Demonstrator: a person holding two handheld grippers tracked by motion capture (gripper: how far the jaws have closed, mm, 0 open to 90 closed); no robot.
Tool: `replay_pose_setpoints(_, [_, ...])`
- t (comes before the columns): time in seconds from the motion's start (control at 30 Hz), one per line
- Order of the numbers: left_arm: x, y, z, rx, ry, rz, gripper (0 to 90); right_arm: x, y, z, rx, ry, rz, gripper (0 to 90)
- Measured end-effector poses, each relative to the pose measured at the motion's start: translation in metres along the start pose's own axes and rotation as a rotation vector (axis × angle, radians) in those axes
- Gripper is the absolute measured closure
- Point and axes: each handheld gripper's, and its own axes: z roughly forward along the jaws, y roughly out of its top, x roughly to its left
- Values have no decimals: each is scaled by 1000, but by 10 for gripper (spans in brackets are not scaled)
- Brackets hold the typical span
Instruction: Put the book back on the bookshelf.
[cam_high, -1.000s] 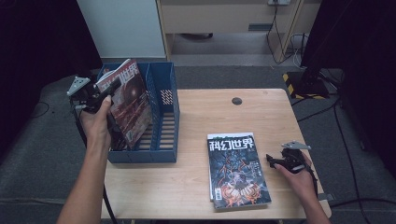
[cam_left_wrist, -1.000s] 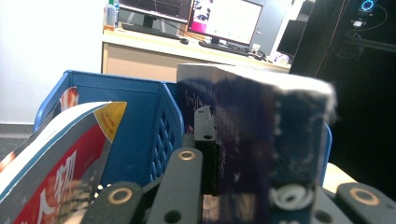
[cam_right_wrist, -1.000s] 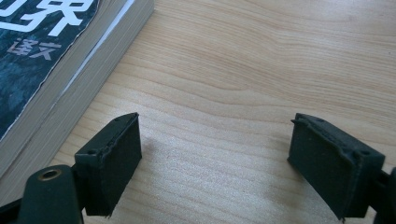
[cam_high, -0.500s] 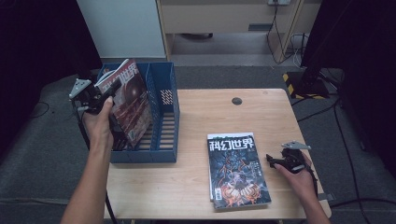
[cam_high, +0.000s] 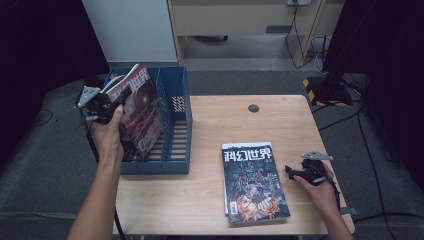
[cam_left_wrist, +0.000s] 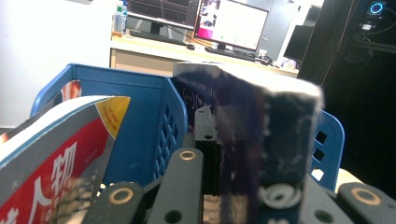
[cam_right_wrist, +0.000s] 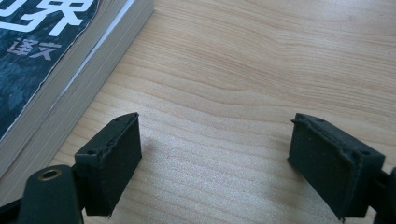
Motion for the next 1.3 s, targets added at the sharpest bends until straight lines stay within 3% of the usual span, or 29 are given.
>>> replay_pose_setpoints(0.4, [-4,-8,3,-12,-16,15,834,0,0,0,0,0,0,170])
replay_pose_setpoints(1.3, [-2,-27,4,-12,-15,-3,834,0,0,0,0,0,0,170])
